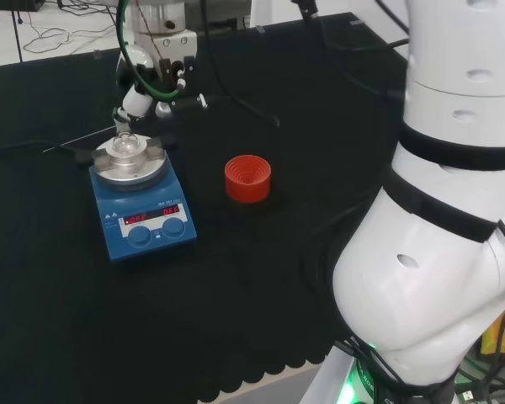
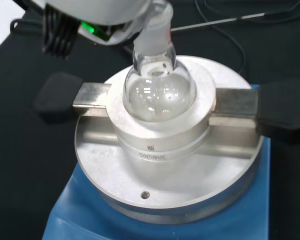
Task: Turn on the heater.
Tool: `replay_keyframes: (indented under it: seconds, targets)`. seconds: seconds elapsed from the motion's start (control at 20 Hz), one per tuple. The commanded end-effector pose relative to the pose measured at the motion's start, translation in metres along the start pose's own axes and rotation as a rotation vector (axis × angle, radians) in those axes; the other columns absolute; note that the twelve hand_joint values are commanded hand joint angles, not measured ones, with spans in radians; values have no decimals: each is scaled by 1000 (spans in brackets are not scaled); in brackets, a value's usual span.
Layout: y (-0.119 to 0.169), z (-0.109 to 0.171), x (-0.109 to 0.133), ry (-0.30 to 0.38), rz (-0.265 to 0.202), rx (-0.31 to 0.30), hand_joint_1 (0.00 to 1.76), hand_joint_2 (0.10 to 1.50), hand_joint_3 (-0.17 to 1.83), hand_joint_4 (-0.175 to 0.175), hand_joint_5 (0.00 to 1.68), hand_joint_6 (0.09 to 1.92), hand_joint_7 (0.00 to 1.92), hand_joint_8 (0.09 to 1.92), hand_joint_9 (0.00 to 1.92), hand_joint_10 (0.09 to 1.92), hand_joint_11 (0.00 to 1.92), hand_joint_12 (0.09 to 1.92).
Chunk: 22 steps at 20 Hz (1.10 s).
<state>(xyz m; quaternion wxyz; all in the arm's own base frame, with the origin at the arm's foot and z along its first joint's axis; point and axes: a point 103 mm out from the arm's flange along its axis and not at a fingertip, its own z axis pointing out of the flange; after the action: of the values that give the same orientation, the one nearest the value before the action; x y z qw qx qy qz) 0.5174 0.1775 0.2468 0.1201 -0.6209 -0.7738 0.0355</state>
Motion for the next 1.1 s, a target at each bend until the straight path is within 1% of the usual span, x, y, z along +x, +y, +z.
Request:
replay_keyframes:
  seconds: [0.05, 0.35, 0.55, 0.65, 0.85, 0.95, 1.0, 1.1]
  targets:
    - [-44, -22, -6, -3, 37, -45, 907, 582, 638, -42, 738, 719, 367, 719, 614, 661, 242, 1384]
    - [-85, -19, -5, -5, 57, -41, 896, 589, 638, -43, 699, 710, 409, 737, 617, 667, 240, 1387]
    - [-112, -7, -2, -15, 72, -18, 893, 596, 630, -42, 655, 709, 521, 752, 673, 676, 277, 1383]
    - [-123, -1, -1, -20, 79, -1, 895, 602, 626, -44, 630, 710, 615, 755, 750, 664, 330, 1361]
    - [-138, 15, 5, -34, 82, 50, 918, 614, 634, -57, 592, 694, 892, 803, 1020, 663, 569, 1284]
    - [-143, 24, 9, -48, 78, 78, 942, 624, 638, -75, 581, 683, 1013, 850, 1160, 678, 742, 1199]
    - [-145, 29, 11, -53, 75, 90, 958, 631, 638, -87, 577, 678, 1081, 886, 1234, 692, 847, 1141]
    - [-149, 38, 18, -58, 65, 114, 996, 651, 632, -116, 568, 663, 1244, 994, 1410, 788, 1110, 1004]
